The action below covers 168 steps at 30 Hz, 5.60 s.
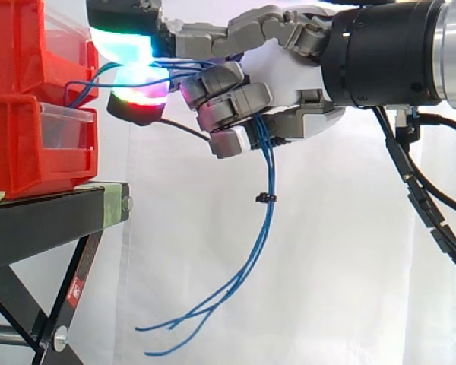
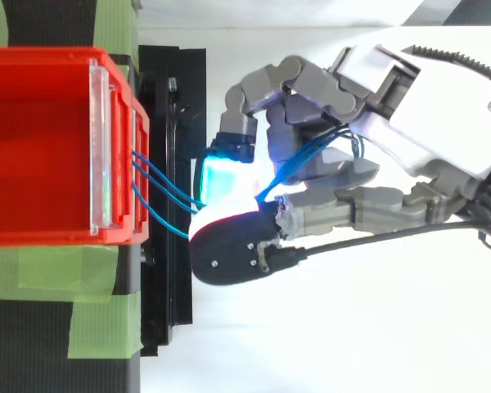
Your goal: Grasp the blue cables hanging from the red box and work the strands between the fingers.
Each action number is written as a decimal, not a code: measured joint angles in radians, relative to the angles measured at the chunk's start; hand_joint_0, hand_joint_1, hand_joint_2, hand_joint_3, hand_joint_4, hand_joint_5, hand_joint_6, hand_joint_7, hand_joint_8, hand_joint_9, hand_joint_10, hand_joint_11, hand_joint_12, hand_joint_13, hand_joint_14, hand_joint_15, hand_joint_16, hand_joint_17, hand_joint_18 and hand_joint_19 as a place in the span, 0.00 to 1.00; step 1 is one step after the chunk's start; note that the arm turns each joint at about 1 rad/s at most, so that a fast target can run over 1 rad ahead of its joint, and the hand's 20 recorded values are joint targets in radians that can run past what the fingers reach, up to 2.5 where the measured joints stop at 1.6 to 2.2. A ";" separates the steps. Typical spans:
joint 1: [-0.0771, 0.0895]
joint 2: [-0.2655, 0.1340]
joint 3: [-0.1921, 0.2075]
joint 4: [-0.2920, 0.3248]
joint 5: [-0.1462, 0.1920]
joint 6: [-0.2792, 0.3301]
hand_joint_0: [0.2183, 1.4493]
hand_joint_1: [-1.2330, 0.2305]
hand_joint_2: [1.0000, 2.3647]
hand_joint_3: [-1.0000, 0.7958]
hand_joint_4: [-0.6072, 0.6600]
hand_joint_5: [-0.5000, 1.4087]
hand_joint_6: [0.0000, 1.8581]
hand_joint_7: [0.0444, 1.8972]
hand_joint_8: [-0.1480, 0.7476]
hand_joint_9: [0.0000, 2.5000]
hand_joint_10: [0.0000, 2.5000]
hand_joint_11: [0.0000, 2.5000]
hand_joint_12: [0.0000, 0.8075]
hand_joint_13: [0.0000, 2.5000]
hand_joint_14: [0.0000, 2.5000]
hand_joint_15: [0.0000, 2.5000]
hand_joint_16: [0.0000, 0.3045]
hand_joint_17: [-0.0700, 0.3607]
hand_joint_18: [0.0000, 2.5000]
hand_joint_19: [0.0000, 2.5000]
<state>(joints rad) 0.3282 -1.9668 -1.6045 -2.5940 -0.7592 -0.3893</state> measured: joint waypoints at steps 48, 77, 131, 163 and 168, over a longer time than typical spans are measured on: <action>0.000 0.000 0.000 0.009 0.001 -0.002 0.78 0.36 0.00 0.52 0.75 0.57 0.01 0.56 0.59 0.27 1.00 0.99 0.52 0.40 1.00 0.53 0.15 0.40 0.55 0.51; 0.000 0.000 0.000 0.009 0.001 -0.002 0.50 0.47 0.22 0.40 0.79 0.52 0.01 0.48 0.59 0.27 1.00 0.99 0.52 0.40 1.00 0.53 0.15 0.40 0.55 0.51; 0.000 0.000 0.000 0.026 0.000 -0.006 0.68 0.30 0.00 0.00 0.60 0.28 0.59 0.63 0.59 0.27 1.00 0.99 0.52 0.40 1.00 0.53 0.15 0.40 0.55 0.51; 0.000 0.000 0.000 0.028 0.001 -0.006 0.62 0.30 0.00 0.00 0.71 0.20 0.67 0.56 0.59 0.27 1.00 0.99 0.52 0.40 1.00 0.53 0.15 0.40 0.55 0.51; 0.000 0.000 0.000 0.028 0.000 -0.006 0.68 0.31 0.00 0.00 0.63 0.23 0.71 0.57 0.59 0.27 1.00 0.99 0.52 0.40 1.00 0.53 0.15 0.40 0.55 0.51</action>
<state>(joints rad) 0.3281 -1.9669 -1.6045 -2.5663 -0.7590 -0.3958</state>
